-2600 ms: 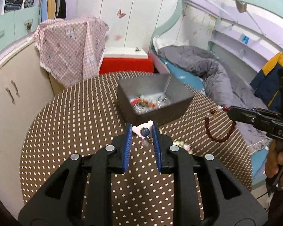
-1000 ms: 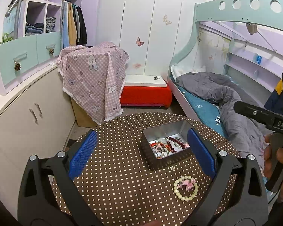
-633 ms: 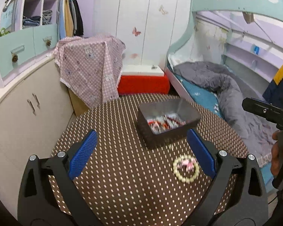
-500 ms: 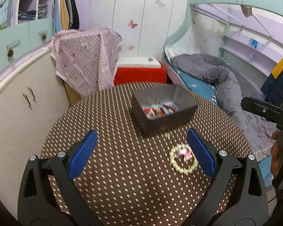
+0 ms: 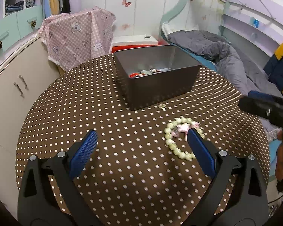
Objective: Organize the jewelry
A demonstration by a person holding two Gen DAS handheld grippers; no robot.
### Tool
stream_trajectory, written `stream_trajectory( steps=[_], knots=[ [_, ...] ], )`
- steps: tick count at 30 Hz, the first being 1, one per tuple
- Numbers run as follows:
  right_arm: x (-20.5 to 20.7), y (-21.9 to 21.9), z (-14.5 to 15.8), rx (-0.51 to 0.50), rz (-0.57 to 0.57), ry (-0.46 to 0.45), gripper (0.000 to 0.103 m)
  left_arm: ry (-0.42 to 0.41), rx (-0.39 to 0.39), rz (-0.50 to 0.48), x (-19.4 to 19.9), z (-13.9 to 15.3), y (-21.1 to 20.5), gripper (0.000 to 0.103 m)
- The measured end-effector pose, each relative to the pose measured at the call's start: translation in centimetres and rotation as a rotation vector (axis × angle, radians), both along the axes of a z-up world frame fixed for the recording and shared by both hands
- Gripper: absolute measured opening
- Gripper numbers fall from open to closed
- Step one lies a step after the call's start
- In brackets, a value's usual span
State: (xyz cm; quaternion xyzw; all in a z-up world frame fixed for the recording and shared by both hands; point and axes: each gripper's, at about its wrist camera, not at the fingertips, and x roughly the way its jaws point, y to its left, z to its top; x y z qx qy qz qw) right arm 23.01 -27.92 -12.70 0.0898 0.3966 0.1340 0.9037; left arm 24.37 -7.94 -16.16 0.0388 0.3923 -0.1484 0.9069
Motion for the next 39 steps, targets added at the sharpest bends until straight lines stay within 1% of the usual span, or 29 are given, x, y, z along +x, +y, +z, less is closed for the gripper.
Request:
stream_trajectory(
  steps=[3,4,5,6,8,15,16,18,19,21,23,26,32,36,39],
  knots=[
    [0.8,1.8,-1.1,-0.036,0.067,0.022,0.093,0.008,0.0,0.039,1.0,-0.2,0.9,0.094],
    [0.9,2.7,-1.6,-0.064,0.1,0.029,0.088,0.012,0.001,0.047,1.1,-0.3,1.1,0.094],
    [0.9,3.3,-2.0,-0.075,0.126,0.034,0.079,0.014,0.004,0.054,1.1,-0.4,1.4,0.094],
    [1.0,3.8,-2.3,-0.078,0.147,0.04,0.074,0.016,0.008,0.06,1.0,-0.6,1.6,0.094],
    [1.1,4.6,-3.1,-0.084,0.177,0.053,0.054,0.026,0.009,0.071,1.0,-1.0,2.1,0.094],
    [1.5,5.9,-4.3,-0.109,0.238,0.051,0.033,0.042,0.006,0.072,1.2,-1.6,2.6,0.094],
    [1.7,6.0,-4.4,-0.115,0.244,0.05,0.027,0.043,0.006,0.068,1.2,-1.6,2.5,0.094],
    [1.9,6.1,-4.6,-0.125,0.248,0.047,0.022,0.043,0.007,0.056,1.2,-1.7,2.2,0.094],
    [1.9,6.1,-4.6,-0.128,0.253,0.045,0.018,0.043,0.009,0.05,1.1,-1.7,2.1,0.094],
    [1.6,6.0,-4.4,-0.128,0.255,0.036,0.016,0.045,0.013,0.039,1.0,-1.8,1.7,0.094],
    [1.4,5.3,-4.1,-0.099,0.247,0.026,0.012,0.048,0.018,0.031,0.9,-1.9,1.5,0.094],
    [1.0,4.2,-3.9,-0.058,0.226,0.022,0.012,0.051,0.019,0.026,0.9,-1.9,1.2,0.094],
    [0.1,1.0,-3.3,0.072,0.176,0.02,0.012,0.045,0.021,0.011,1.2,-1.6,0.4,0.094],
    [0.0,0.1,-3.0,0.084,0.151,0.018,0.012,0.032,0.014,-0.003,1.8,-1.2,-0.8,0.094],
    [0.1,-0.1,-2.8,0.091,0.145,0.013,0.012,0.034,0.018,-0.003,3.0,-1.3,-2.3,0.094]
  ],
)
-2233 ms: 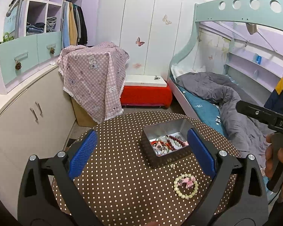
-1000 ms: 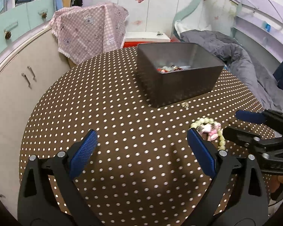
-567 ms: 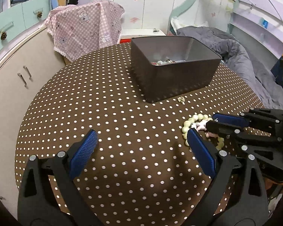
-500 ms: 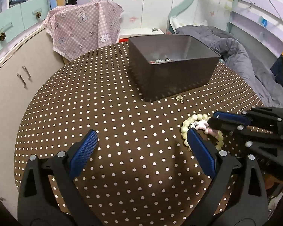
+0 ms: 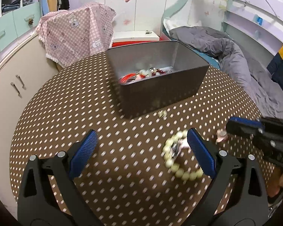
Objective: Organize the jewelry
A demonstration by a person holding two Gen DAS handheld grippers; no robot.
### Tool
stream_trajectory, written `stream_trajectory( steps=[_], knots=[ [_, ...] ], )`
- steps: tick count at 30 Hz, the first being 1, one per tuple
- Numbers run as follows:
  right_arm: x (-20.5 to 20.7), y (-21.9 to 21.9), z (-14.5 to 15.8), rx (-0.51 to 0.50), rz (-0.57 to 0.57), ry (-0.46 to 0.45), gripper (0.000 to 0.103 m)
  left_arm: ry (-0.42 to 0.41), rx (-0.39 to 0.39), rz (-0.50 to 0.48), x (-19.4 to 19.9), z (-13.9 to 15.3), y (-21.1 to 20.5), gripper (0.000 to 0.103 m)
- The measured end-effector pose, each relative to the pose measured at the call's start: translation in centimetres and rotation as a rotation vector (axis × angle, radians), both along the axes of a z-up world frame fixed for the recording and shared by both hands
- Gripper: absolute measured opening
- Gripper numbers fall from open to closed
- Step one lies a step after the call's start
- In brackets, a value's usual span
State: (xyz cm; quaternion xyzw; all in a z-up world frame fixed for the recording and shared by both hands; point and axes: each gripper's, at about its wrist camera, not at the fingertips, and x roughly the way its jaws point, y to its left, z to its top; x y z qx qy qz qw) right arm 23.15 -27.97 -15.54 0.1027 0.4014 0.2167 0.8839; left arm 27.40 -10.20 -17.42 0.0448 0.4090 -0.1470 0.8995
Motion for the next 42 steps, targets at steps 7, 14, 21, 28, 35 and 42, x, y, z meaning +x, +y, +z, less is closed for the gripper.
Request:
stream_trajectory(
  steps=[7,14,21,28,35,42],
  knots=[
    [0.6,-0.4,-0.3,0.021,0.014,-0.001,0.012,0.084,-0.024,0.111,2.5,-2.2,-1.2,0.08],
    [1.1,-0.9,-0.5,0.036,0.03,-0.006,0.012,0.051,0.002,0.121,2.8,-2.1,-0.6,0.059],
    [1.5,-1.0,-0.7,0.048,0.035,-0.003,0.012,0.047,0.015,0.118,3.2,-2.1,-1.0,0.059],
    [1.6,-1.0,-0.8,0.043,0.043,0.004,0.012,0.05,-0.021,0.092,5.0,-2.1,0.1,0.059],
    [1.9,-1.1,-1.1,0.046,0.045,0.01,0.012,0.063,-0.019,0.083,3.6,-1.9,-1.2,0.059],
    [1.9,-1.8,-1.4,0.059,0.043,0.012,0.012,0.047,-0.027,0.139,4.5,-2.0,-1.7,0.036]
  ],
)
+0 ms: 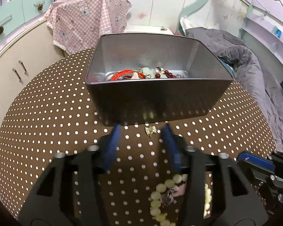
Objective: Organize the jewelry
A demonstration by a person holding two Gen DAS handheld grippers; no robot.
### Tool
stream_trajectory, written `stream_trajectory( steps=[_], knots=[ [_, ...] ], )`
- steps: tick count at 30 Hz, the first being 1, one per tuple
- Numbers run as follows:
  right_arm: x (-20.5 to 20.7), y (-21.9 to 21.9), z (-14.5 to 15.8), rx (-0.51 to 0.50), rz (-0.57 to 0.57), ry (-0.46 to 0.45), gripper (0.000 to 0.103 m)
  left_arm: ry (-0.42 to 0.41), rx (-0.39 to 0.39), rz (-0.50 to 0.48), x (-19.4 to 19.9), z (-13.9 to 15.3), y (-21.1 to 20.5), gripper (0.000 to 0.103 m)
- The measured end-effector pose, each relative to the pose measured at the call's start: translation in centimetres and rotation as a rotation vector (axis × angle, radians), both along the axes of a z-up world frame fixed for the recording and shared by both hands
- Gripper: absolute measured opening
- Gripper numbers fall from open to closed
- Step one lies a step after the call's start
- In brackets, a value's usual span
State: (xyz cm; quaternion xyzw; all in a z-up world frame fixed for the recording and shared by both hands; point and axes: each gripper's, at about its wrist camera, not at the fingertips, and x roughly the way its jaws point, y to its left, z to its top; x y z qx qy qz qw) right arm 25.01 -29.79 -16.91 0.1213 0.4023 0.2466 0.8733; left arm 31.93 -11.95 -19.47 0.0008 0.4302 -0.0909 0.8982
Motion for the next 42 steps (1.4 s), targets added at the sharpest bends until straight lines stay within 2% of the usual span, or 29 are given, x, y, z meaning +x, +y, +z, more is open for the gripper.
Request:
stream_trajectory(
  steps=[1,3,5,10,18,24,29,32,36,42],
  knots=[
    [0.0,-0.2,-0.1,0.003,-0.002,0.001,0.012,0.0,-0.01,-0.001,0.1,0.0,0.2,0.034],
    [0.0,-0.5,-0.2,0.009,-0.004,0.002,0.012,-0.001,-0.021,-0.006,0.2,-0.1,0.7,0.021],
    [0.0,-0.6,-0.2,0.01,-0.004,0.003,0.012,0.001,-0.043,-0.016,0.3,-0.1,1.3,0.012],
    [0.0,-0.3,0.1,0.009,0.001,-0.002,0.012,-0.011,-0.122,-0.078,-0.1,0.5,2.2,0.012],
    [0.0,0.6,1.5,-0.005,0.006,-0.024,0.012,-0.063,-0.151,-0.122,-2.4,2.3,3.7,0.012],
    [0.2,1.4,5.4,-0.015,0.026,-0.102,0.012,-0.16,-0.161,-0.128,-4.3,6.8,5.9,0.012],
    [1.4,2.3,10.7,-0.049,0.051,-0.211,0.012,-0.258,-0.146,-0.149,-4.8,11.1,6.5,0.012],
    [2.4,2.9,13.7,-0.073,0.062,-0.269,0.012,-0.302,-0.135,-0.175,-4.1,13.6,6.3,0.012],
    [4.8,3.5,16.2,-0.086,0.063,-0.285,0.012,-0.314,-0.147,-0.208,-2.5,15.5,5.8,0.012],
    [8.7,4.2,15.2,-0.119,0.059,-0.213,0.012,-0.275,-0.164,-0.239,0.8,16.2,4.7,0.012]
  ],
)
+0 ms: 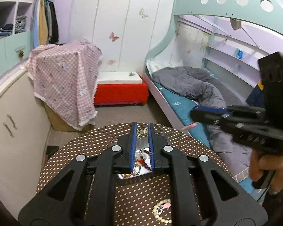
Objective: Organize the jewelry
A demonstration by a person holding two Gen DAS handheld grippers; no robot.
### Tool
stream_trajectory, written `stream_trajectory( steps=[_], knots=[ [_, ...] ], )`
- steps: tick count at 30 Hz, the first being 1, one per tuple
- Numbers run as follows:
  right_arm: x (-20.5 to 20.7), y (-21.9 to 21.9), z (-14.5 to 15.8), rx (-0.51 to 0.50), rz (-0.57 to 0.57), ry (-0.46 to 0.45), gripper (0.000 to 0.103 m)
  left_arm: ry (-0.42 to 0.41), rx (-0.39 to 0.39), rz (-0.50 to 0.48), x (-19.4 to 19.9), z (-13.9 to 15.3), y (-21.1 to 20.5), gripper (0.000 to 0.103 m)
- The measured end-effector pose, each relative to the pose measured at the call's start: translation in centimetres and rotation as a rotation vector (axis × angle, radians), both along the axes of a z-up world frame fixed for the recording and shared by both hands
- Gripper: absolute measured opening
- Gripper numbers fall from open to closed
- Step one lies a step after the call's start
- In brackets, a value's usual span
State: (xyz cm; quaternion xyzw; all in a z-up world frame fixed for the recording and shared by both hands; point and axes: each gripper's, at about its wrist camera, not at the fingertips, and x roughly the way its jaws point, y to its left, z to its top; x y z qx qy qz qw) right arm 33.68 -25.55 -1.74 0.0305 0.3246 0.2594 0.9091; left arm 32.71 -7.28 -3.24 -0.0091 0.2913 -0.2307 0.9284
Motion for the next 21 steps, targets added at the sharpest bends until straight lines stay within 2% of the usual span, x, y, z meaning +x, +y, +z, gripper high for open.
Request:
stream_trajectory(
  steps=[5,6,7,8,9,10,11,13,21],
  knots=[
    [2.3,0.4,-1.9,-0.005,-0.02,0.07,0.013,0.058,0.03,-0.007,2.3,-0.8,-1.0,0.013],
    [2.6,0.4,-2.2,-0.01,-0.034,0.077,0.017,0.075,0.051,-0.001,2.8,-1.2,-1.1,0.014],
    [3.0,0.2,-2.5,-0.007,-0.063,0.087,0.033,0.091,0.067,0.005,3.1,-1.5,-1.2,0.02],
    [3.1,0.0,-2.6,-0.002,-0.09,0.088,0.053,0.099,0.076,0.009,3.2,-1.7,-1.3,0.054],
    [3.3,-0.5,-2.7,-0.005,-0.134,0.088,0.06,0.084,0.075,0.037,3.1,-1.7,-0.9,0.086],
    [3.2,-1.0,-2.8,0.005,-0.153,0.087,0.08,0.062,0.063,0.059,2.9,-1.6,-0.3,0.094],
    [3.0,-1.5,-2.8,0.023,-0.164,0.082,0.088,0.049,0.048,0.071,2.8,-1.4,0.2,0.096],
    [2.6,-2.0,-2.6,0.03,-0.19,0.07,0.095,0.06,0.043,0.089,2.8,-1.3,0.8,0.096],
    [1.3,-2.6,-1.5,0.027,-0.24,0.042,0.095,0.022,0.047,0.152,1.2,-0.7,2.6,0.096]
  ],
)
